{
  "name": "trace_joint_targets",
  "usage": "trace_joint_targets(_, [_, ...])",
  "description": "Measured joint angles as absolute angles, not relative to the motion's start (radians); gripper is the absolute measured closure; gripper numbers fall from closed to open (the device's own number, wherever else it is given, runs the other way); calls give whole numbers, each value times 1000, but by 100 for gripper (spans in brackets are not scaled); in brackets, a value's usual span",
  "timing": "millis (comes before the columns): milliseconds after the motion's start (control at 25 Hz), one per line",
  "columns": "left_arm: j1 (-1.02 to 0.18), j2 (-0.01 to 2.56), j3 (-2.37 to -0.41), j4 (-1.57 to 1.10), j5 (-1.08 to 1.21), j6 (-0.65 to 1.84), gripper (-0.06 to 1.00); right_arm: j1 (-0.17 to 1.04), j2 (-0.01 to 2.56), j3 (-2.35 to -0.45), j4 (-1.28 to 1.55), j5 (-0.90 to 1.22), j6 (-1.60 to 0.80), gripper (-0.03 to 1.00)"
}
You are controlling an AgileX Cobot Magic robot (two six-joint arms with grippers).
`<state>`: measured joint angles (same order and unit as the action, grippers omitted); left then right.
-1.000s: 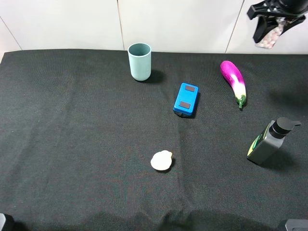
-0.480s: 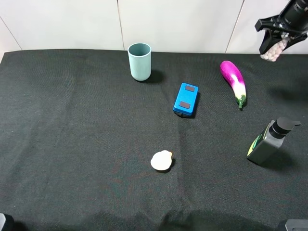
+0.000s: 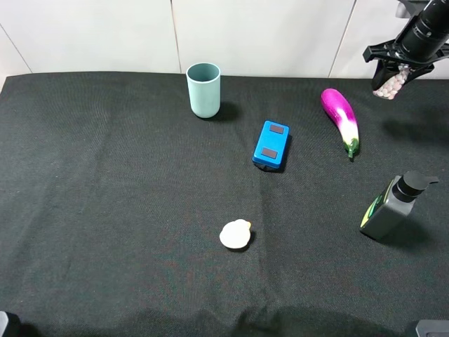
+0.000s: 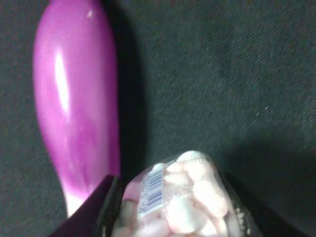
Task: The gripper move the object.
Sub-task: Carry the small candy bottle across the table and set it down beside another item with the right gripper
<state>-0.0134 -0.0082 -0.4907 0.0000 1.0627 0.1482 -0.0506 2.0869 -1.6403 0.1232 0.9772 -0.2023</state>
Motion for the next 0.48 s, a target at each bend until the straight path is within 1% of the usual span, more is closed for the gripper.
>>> trace_joint_targets(480, [-13, -8, -491, 0, 1063, 148, 6, -51, 2173, -1640, 73, 898, -202, 66])
